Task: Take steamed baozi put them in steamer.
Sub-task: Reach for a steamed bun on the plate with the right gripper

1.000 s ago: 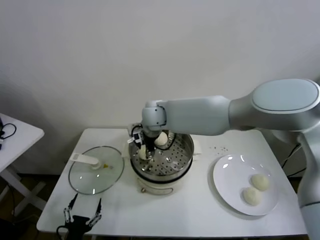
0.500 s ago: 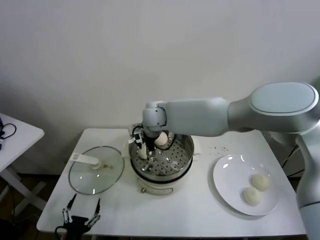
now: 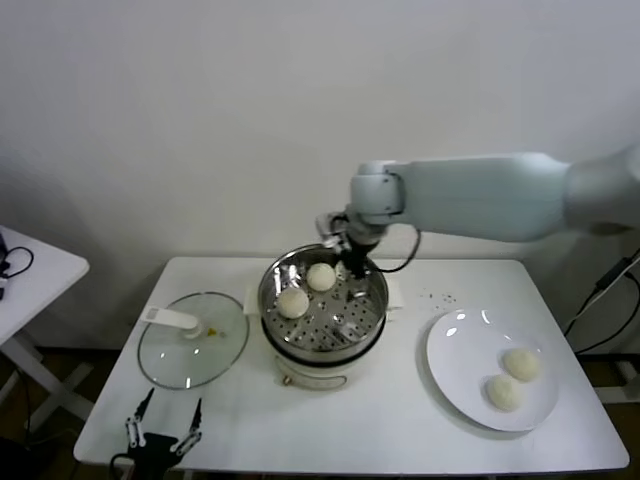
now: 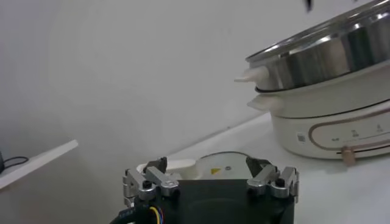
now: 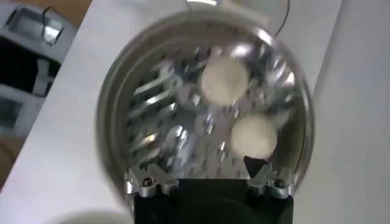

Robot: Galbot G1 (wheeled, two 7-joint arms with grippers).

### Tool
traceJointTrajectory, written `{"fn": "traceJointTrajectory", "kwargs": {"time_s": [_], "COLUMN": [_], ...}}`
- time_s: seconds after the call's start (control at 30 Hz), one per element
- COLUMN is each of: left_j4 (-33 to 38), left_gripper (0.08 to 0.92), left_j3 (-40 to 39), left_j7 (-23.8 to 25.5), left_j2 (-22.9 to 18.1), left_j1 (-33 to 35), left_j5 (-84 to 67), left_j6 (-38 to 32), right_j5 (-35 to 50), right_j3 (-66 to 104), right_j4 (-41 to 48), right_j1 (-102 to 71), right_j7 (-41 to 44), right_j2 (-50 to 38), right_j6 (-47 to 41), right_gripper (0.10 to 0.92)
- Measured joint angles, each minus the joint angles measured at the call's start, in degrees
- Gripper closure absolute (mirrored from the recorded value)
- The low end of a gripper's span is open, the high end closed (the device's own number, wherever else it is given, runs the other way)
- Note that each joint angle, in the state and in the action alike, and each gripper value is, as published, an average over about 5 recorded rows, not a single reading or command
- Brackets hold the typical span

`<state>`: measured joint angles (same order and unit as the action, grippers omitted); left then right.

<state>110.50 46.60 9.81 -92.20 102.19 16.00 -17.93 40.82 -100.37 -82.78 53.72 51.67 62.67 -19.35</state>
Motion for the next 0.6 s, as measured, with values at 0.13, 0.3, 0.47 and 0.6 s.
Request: {"fn": "traceJointTrajectory", "kwargs": {"time_s": [0.13, 0.3, 0.47, 0.6], "left_j4": [-0.1, -0.2, -0.2, -0.2], "left_gripper": [0.177, 0.177, 0.177, 0.177], "left_j3": [-0.2, -0.2, 0.0, 0.2], "left_j7": [0.0, 0.0, -0.1, -0.1], "left_j2": [0.0, 0.0, 0.0, 0.0], "left_j1": [0.0, 0.1, 0.3, 0.5], "left_j5": [0.3, 0.7, 0.7, 0.8], "left_j6": [0.0, -0.1, -0.2, -0.3], "right_j5": [-3.3, -8.2, -13.2, -17.2], "right_j3": [-3.6, -6.8, -7.8, -6.9], "right_j4": [-3.1, -5.6, -6.4, -6.3], "right_j1": [1.8, 1.9, -0.6, -4.2], "right_j7": [1.9, 2.9, 3.2, 3.3], "right_j2": [-7.2, -15.6, -22.5, -27.0], "right_j6": [2.4, 4.2, 5.5, 6.3], "right_gripper": [0.203, 0.203, 0.203, 0.203]}}
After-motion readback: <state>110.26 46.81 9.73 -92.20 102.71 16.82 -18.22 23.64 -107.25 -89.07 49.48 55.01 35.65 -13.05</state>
